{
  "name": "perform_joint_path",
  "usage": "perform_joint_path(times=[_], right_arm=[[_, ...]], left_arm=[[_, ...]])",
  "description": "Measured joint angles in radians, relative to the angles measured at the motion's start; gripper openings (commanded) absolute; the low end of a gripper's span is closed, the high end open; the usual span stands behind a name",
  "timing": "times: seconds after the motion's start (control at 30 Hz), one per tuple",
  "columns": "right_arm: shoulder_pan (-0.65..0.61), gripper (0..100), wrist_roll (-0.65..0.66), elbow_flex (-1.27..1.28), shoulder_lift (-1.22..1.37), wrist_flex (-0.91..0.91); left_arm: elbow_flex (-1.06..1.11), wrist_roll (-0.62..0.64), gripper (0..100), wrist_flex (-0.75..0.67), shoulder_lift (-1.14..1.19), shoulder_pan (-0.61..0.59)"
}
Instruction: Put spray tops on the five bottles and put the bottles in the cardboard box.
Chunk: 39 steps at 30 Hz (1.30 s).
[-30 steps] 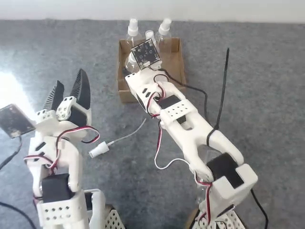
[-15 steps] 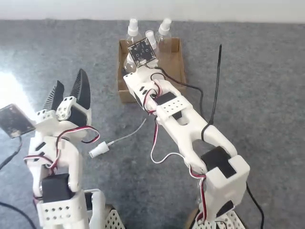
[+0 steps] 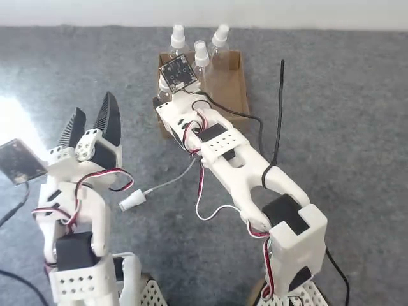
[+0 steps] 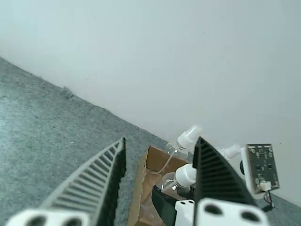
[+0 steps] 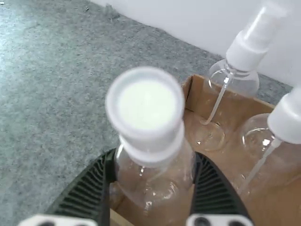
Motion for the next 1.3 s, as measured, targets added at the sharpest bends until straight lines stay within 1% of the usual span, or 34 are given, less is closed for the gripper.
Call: perform_joint_path(times=[0.2, 0.4, 0.5, 0.9, 0.97, 1.13, 1.3], right_arm=[[-0.005, 8.5, 0.000, 0.000, 0.000, 0.000], [-0.005, 8.5, -0.017, 0.000, 0.000, 0.052], [-0.009, 8.5, -0.037, 0.000, 0.000, 0.052], [-0.012, 8.6, -0.043, 0.000, 0.000, 0.052], [-0.012, 10.5, -0.043, 0.000, 0.000, 0.052], [-0.012, 19.6, -0.043, 0.000, 0.000, 0.057], [-0.015, 19.9, -0.043, -0.026, 0.000, 0.140]], left_arm=[[0.000, 0.000, 22, 0.000, 0.000, 0.000], [0.000, 0.000, 22, 0.000, 0.000, 0.000], [0.000, 0.000, 22, 0.000, 0.000, 0.000], [0.000, 0.000, 22, 0.000, 0.000, 0.000], [0.000, 0.000, 22, 0.000, 0.000, 0.000], [0.000, 0.000, 22, 0.000, 0.000, 0.000], [0.000, 0.000, 22, 0.000, 0.000, 0.000]])
